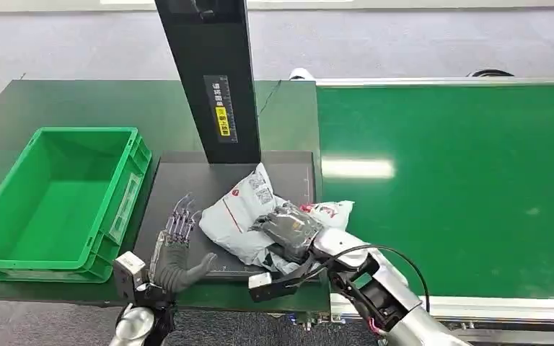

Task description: Moved the parcel from conveyor to table for the left to box.

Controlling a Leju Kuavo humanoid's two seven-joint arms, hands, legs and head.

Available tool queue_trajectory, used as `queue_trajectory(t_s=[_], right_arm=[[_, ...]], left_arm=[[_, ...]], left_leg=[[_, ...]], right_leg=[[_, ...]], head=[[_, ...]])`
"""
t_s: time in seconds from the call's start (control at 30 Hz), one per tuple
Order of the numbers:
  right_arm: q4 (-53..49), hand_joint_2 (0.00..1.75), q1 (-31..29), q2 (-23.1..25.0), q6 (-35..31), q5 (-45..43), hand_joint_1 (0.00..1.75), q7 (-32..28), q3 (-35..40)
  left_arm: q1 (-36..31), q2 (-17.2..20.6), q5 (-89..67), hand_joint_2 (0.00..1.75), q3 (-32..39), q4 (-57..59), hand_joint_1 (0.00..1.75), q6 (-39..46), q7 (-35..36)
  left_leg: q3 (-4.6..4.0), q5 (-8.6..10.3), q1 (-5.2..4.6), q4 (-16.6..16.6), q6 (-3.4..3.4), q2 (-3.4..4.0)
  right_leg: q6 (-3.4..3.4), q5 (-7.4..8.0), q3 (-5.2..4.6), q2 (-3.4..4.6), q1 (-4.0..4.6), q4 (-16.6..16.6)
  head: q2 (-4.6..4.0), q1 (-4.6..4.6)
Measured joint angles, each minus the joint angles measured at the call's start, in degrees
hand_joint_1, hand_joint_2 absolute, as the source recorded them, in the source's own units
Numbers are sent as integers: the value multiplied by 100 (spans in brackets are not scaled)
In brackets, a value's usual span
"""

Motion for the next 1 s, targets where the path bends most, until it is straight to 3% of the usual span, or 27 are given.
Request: queue_trajectory(t_s=[0.23, 0.6, 0.8, 0.93, 0.97, 1.0], right_arm=[[76, 175, -58, 190, -476, -218, 175, -190, 642], [135, 175, -128, 240, -549, -277, 175, -181, 940], [173, 175, -131, 326, -1596, -376, 175, -218, 1038], [177, 175, -130, 341, -1684, -387, 175, -207, 1049], [179, 175, -130, 348, -1703, -387, 0, -203, 1051], [186, 175, -123, 391, -1841, -362, 0, -80, 1079]], left_arm=[[104, 13, 52, 175, 48, -138, 0, 24, 24], [154, 15, 59, 175, 59, -179, 0, 41, 24], [132, 20, 87, 175, 37, -175, 0, 28, 24], [122, 20, 87, 175, 33, -173, 0, 22, 24], [119, 20, 87, 175, 31, -173, 0, 20, 24], [81, 24, 94, 175, 17, -153, 0, 9, 24]], left_leg=[[-2, 0, 1, 0, 0, -1], [-2, 0, -1, 1, 0, -1], [-2, 0, 0, 1, 0, 1], [-2, 0, 0, 1, 0, 1], [-2, 0, 0, 1, 0, 1], [-2, 0, 0, 1, 0, 1]], right_leg=[[-2, 0, -1, -1, 1, 0], [0, 1, 0, -1, -1, 0], [-1, 1, -4, 0, 0, 0], [-1, 1, -4, 0, 0, 0], [-1, 1, -4, -1, 0, 0], [-1, 1, -4, -1, 0, 0]], head=[[0, -2], [0, -2], [0, -2], [0, 0], [0, 0], [0, -2]])
